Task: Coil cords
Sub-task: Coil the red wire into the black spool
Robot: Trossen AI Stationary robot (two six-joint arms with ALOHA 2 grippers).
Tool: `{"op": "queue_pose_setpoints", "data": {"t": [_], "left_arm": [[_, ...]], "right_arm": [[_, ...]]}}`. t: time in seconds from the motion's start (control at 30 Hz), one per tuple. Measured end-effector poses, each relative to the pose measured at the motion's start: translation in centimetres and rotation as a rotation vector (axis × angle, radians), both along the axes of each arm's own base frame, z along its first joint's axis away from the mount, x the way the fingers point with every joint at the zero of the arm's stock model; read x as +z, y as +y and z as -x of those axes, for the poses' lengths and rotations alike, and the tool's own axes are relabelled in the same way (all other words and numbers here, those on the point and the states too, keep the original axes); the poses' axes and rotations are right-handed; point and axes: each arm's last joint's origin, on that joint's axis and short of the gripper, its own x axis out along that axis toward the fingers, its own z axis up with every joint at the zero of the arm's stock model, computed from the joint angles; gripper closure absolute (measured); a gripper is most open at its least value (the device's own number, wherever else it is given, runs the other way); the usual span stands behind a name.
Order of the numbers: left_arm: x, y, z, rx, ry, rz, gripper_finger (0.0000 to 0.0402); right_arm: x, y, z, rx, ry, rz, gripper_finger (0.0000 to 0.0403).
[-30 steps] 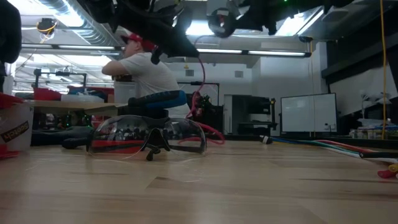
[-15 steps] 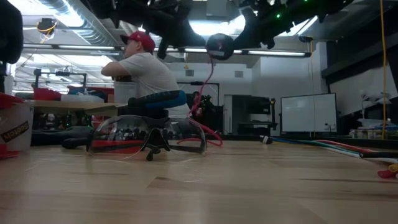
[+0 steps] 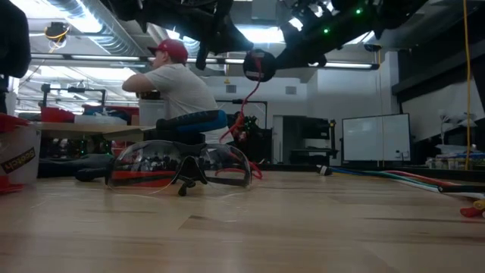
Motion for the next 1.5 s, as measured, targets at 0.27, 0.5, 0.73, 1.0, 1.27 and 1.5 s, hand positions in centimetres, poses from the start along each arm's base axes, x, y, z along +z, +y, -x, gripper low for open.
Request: {"op": "queue_pose_setpoints", "data": {"t": [0.27,0.5,0.73,1.0,1.27,1.5], "left_arm": [[0.0,-0.9,-0.2,-0.029,-0.003,0.000,0.0401],[0.3,-1.6,-0.4,-0.049,-0.030,-0.007,0.0401],[-0.1,-1.9,-0.4,-0.045,0.014,0.002,0.0401],[-0.5,-1.9,-0.3,-0.042,0.062,0.000,0.0401],[-1.1,-1.8,-0.1,0.013,0.135,-0.022,0.0401],[-1.2,-1.6,0.0,0.075,0.173,-0.081,0.0401]], "right_arm": [[0.0,-0.3,-1.5,0.000,-0.101,0.021,0.0401],[-0.1,-0.9,-4.7,0.042,-0.086,0.009,0.0401],[0.6,-1.2,-6.0,0.015,-0.076,0.025,0.0402],[2.7,-1.1,-5.0,-0.012,-0.127,0.062,0.0402],[3.6,-0.9,-4.1,-0.009,-0.106,0.056,0.0402],[3.8,-0.8,-3.4,-0.013,-0.065,0.036,0.0402]]}}
